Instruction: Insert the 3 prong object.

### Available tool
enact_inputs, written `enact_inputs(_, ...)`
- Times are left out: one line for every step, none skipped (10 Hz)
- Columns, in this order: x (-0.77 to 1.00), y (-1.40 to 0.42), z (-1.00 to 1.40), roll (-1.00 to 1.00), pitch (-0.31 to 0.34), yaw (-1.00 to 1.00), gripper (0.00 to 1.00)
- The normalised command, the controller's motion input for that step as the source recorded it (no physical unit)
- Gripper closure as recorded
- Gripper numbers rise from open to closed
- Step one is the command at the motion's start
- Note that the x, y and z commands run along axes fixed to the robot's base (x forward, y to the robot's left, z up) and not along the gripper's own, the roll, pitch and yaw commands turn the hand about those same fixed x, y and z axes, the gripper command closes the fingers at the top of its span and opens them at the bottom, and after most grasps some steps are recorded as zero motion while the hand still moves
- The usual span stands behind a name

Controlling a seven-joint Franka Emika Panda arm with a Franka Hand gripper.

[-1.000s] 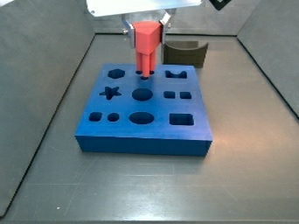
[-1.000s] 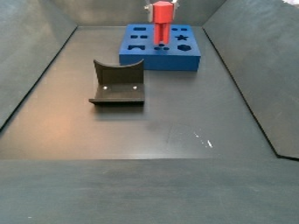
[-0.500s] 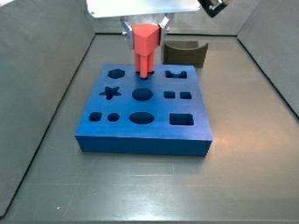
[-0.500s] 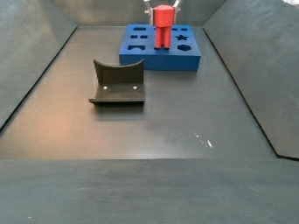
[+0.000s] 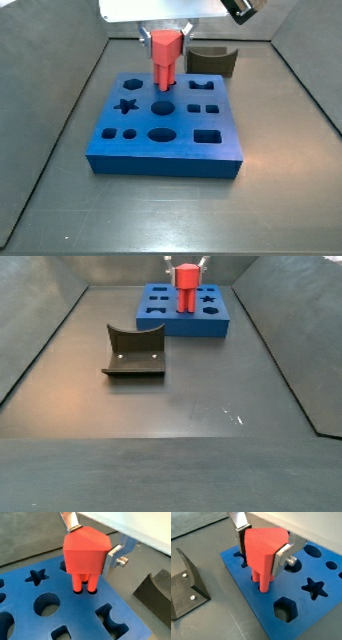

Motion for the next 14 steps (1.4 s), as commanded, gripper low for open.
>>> enact_inputs(0.18, 0.00, -0.22, -0.10, 0.000, -0.04, 1.00)
enact_inputs(0.19, 0.00, -0.21, -0.08, 0.000, 0.00, 1.00)
enact_inputs(0.15, 0.00, -0.20, -0.09, 0.000, 0.00, 1.00)
enact_inputs(0.11, 0.00, -0.19, -0.09, 0.000, 0.00, 1.00)
enact_inputs(0.03, 0.00, -0.17, -0.10, 0.000, 0.00, 1.00)
enact_inputs(0.00, 0.02, -0.17, -0.10, 0.000, 0.00, 1.00)
enact_inputs(0.00, 0.05, -0.20, -0.09, -0.013, 0.00, 1.00)
enact_inputs(0.00, 0.09, -0.25, -0.09, -0.020, 0.00, 1.00)
enact_inputs(0.00, 0.07, -0.23, -0.08, -0.011, 0.00, 1.00)
enact_inputs(0.00, 0.04, -0.23, -0.06, -0.007, 0.00, 1.00)
enact_inputs(0.00, 0.03, -0.25, -0.06, -0.017, 0.00, 1.00)
enact_inputs(0.00, 0.03, -0.26, -0.06, -0.026, 0.00, 1.00)
enact_inputs(0.00, 0.03, -0.23, -0.01, -0.040, 0.00, 1.00)
enact_inputs(0.00, 0.02, -0.21, 0.00, -0.044, 0.00, 1.00)
